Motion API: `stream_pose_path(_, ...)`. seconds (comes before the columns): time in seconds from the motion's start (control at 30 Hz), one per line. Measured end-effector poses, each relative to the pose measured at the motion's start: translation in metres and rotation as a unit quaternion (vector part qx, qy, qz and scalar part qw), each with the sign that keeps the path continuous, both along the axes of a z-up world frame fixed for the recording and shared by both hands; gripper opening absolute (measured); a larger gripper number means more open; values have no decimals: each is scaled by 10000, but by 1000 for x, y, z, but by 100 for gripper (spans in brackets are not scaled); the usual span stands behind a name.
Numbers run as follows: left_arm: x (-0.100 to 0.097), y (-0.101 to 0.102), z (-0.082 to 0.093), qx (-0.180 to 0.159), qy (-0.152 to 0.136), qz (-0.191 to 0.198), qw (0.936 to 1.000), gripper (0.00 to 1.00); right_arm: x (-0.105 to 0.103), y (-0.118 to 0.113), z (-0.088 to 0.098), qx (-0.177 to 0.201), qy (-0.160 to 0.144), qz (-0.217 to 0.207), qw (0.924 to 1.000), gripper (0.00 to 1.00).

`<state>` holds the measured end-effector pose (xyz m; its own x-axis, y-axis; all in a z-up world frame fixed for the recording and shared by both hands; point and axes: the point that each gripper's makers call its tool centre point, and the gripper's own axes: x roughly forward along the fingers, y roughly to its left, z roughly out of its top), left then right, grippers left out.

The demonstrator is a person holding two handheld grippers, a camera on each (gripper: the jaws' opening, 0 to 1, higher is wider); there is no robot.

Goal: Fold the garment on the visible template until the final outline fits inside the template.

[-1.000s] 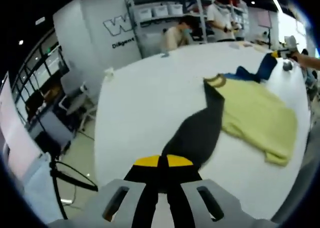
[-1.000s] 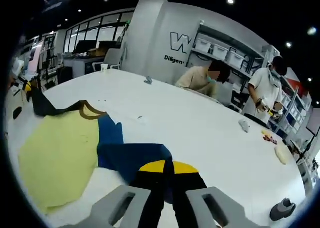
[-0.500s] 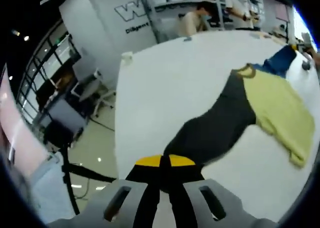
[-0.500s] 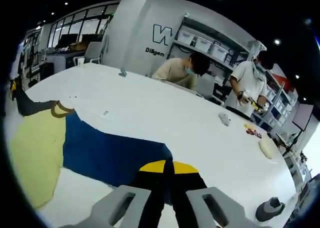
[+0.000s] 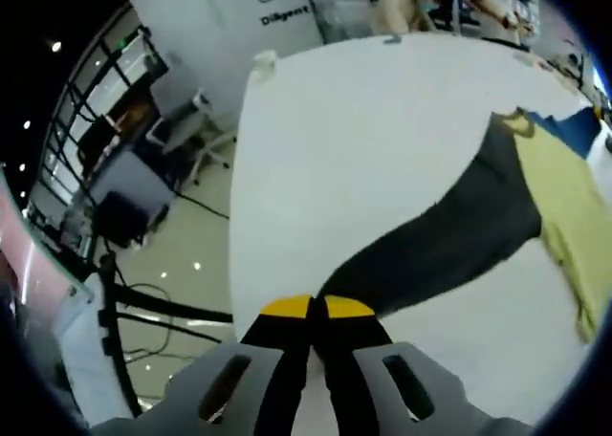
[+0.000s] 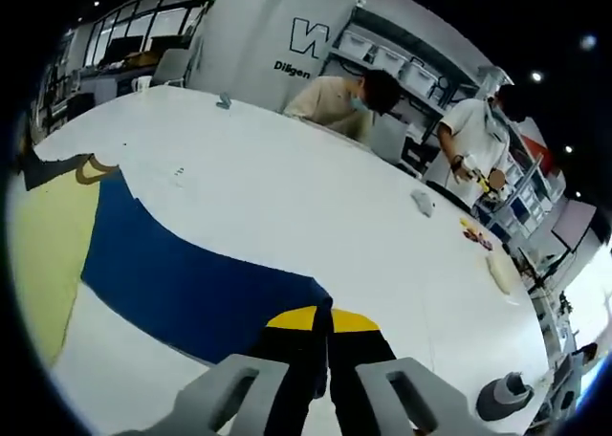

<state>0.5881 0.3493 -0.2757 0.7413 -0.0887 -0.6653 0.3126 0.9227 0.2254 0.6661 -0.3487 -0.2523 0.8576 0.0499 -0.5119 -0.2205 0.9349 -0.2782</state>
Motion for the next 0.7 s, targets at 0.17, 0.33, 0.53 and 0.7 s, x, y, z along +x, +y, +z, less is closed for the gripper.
stream_pose_path(0.17, 18, 37, -9, 318, 341, 314, 9984, 25, 25, -42, 6, -264, 6, -443, 9987, 0)
stream_pose_path(0.33, 37, 65, -22, 410, 587, 652, 9953, 39, 33, -70, -11, -439, 232, -638, 9967, 0)
stream_pose_path(0.53, 37, 107, -63, 689, 1081, 1451, 9811, 42, 19, -98, -52, -868, 705, -769, 9907, 0)
stream_pose_path(0.7, 38, 123, -61, 882, 1074, 1410, 9802, 43, 14, -95, -52, -851, 726, -780, 9907, 1)
